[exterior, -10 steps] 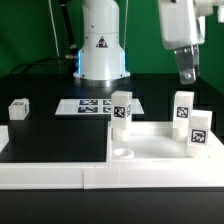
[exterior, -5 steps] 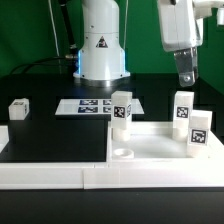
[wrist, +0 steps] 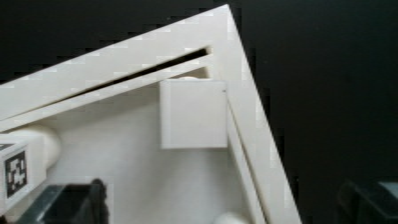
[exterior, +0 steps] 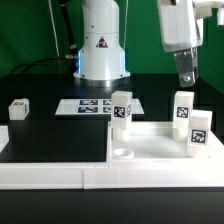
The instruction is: Assemble square table
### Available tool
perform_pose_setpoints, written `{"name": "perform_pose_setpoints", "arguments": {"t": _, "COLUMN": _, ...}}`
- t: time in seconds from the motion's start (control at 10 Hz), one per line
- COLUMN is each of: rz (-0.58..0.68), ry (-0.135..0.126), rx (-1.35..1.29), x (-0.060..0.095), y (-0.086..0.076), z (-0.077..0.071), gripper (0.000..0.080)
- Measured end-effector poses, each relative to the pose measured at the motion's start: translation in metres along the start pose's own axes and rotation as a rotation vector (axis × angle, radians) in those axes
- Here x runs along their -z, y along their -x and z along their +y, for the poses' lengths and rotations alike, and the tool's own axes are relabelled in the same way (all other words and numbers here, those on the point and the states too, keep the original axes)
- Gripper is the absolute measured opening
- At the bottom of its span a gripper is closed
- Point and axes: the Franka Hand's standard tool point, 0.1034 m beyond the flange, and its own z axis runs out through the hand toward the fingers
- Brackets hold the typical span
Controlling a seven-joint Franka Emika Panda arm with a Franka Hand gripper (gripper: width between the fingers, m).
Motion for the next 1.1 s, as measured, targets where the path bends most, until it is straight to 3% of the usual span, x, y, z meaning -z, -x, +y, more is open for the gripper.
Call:
{"name": "perform_pose_setpoints", "arguments": {"t": 0.2, "rz": 0.006, "ry": -0.026, "rx": 0.123, "x": 0.013, "y": -0.026, "z": 0.025, "gripper": 0.0649}}
{"name": "perform_pose_setpoints", "arguments": {"t": 0.4, "rz": 0.014, "ry": -0.046, "rx": 0.260, "x": 0.032, "y": -0.074, "z": 0.051, "gripper": 0.0649}}
{"name": "perform_pose_setpoints", "arguments": {"t": 0.5, "rz": 0.017, "ry": -0.050, "rx": 0.329, "x": 0.039, "y": -0.095, "z": 0.055, "gripper": 0.0649}}
{"name": "perform_pose_setpoints", "arguments": {"t": 0.6, "rz": 0.019, "ry": -0.072, "rx": 0.357, "x": 0.053, "y": -0.113, "z": 0.046, "gripper": 0.0649}}
{"name": "perform_pose_setpoints", "arguments": {"t": 0.7, "rz": 0.035, "ry": -0.080, "rx": 0.434, "x": 0.055, "y": -0.127, "z": 0.045, "gripper": 0.0649}}
{"name": "perform_pose_setpoints", "arguments": {"t": 1.1, "rz": 0.048, "ry": -0.068, "rx": 0.747, "x": 0.053, "y": -0.126, "z": 0.046, "gripper": 0.0649}}
